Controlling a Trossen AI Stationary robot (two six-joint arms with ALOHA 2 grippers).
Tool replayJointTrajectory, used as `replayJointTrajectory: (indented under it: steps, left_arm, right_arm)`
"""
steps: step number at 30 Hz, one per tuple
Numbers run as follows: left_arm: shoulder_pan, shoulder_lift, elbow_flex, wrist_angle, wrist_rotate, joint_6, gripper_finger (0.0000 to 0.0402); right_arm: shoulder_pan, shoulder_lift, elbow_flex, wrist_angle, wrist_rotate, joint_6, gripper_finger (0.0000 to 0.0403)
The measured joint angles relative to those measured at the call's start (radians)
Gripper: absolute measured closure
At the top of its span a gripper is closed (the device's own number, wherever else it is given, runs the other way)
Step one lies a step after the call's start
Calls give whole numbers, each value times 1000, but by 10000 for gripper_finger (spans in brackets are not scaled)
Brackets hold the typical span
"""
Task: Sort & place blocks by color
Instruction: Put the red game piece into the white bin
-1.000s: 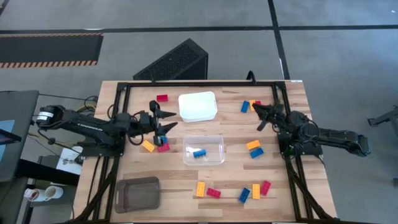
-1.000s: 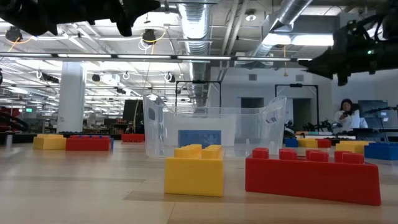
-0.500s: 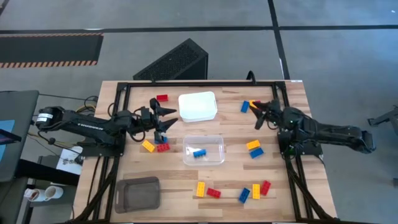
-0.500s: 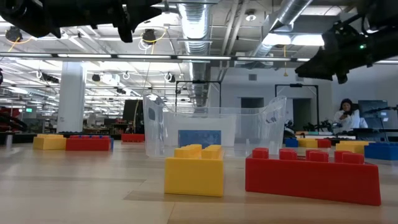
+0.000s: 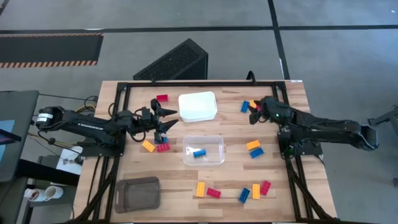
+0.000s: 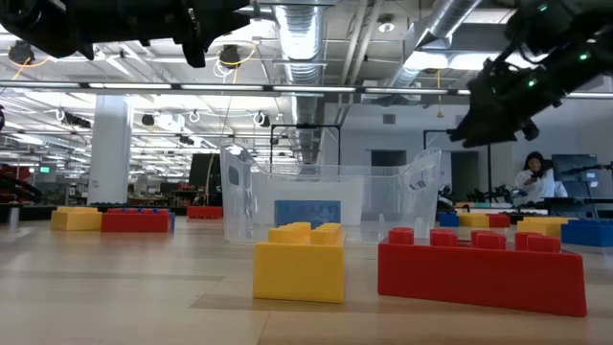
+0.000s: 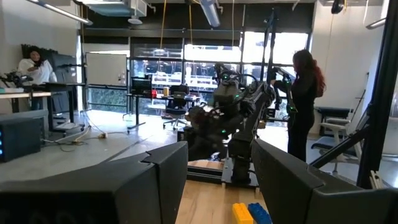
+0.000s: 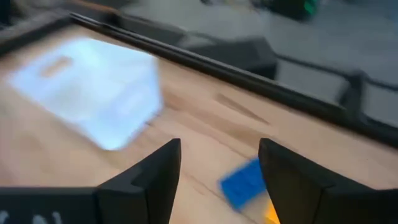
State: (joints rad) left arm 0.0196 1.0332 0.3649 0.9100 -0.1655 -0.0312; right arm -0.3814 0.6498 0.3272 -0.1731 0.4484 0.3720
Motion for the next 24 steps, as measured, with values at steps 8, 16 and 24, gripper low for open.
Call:
replayJointTrajectory:
  steps: [8,16,24]
  left_arm:
    - [0,0,0,-1,3,-13,233]
    - [0,0,0,-3,4,-15,233]
    - [0,0,0,-3,5,-17,233]
  right_arm:
    - [-207,193,139,-255,-4,99,179]
    - [-338,408,218,-372,-56,126,188]
    - [-401,595,227,-359,-63,120,195]
